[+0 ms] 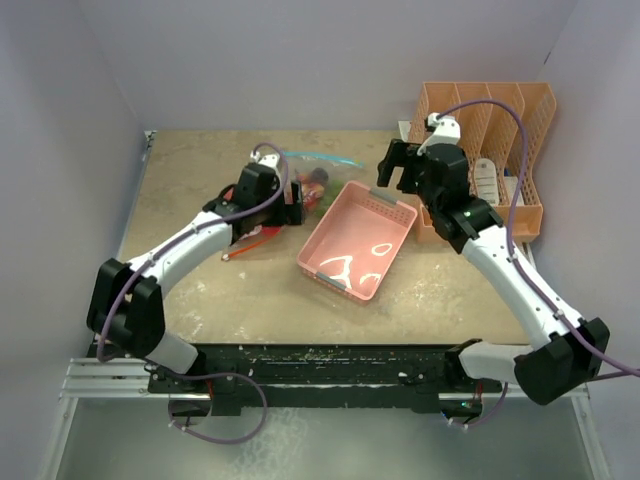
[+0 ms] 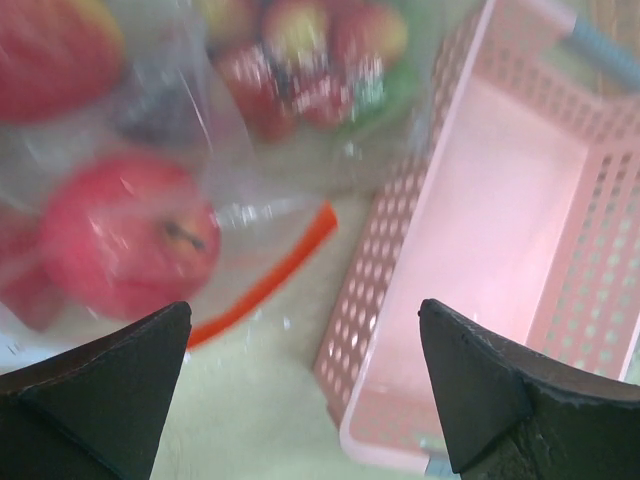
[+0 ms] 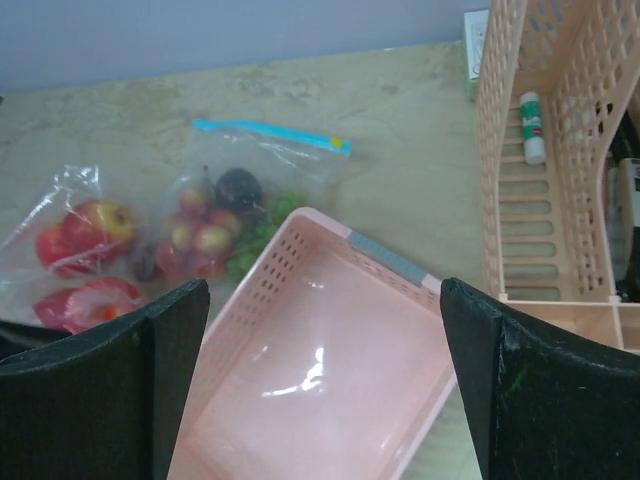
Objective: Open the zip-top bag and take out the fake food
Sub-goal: Pick up the bin from the center of the board.
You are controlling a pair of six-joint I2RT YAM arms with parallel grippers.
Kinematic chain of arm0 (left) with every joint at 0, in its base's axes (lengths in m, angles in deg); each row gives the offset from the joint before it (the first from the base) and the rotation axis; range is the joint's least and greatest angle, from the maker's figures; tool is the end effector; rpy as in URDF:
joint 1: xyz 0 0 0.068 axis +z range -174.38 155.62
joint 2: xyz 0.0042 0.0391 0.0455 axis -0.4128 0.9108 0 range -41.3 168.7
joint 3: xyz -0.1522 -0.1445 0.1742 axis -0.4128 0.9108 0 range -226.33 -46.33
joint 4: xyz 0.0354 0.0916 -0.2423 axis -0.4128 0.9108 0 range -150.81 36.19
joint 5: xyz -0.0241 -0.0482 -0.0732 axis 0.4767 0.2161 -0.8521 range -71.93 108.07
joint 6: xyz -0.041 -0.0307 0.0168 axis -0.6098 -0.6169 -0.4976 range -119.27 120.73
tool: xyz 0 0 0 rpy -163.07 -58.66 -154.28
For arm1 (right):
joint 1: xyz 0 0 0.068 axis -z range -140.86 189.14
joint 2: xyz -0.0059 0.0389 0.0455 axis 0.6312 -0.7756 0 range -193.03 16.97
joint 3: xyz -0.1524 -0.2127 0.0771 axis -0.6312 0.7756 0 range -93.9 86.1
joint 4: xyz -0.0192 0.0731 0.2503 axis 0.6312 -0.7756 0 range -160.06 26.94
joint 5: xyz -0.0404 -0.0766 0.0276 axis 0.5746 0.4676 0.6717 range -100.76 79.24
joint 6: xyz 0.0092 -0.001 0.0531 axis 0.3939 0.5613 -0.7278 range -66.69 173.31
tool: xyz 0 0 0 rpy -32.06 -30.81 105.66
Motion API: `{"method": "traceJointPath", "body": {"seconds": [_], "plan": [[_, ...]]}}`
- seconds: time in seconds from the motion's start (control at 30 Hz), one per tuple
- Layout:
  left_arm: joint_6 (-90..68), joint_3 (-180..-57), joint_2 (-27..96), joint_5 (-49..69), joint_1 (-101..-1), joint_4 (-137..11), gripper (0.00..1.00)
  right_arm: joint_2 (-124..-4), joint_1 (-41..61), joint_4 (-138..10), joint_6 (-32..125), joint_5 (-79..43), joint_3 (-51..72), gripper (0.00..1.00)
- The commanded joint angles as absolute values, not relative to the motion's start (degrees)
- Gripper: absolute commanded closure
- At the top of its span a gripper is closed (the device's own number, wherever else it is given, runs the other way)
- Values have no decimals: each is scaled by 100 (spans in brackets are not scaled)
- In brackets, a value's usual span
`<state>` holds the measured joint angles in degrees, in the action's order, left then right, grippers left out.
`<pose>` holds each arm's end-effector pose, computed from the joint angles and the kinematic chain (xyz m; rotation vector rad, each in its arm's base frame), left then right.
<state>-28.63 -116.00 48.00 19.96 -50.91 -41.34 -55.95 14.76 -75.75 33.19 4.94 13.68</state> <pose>0.3160 -0.1565 0.2825 -0.0748 2.2972 -0.4791 0.2712 0.1124 0.3990 0.1291 1.7983 0.3092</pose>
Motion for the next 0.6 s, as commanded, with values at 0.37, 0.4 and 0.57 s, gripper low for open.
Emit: {"method": "traceJointPath", "body": {"seconds": [0.37, 0.4, 0.57], "plan": [[-2499, -10851, 3540, 2619, -5312, -4418, 1, -5123, 1055, -6670, 1820, 152, 3266, 72], [-2537, -10960, 3587, 2595, -5312, -4280, 3, -5175, 964, -6751, 1772, 203, 3239, 76], [-2802, -10492, 3367, 2329, -5666, -4802, 20, -5374, 630, -7169, 1534, 677, 3294, 45]]}}
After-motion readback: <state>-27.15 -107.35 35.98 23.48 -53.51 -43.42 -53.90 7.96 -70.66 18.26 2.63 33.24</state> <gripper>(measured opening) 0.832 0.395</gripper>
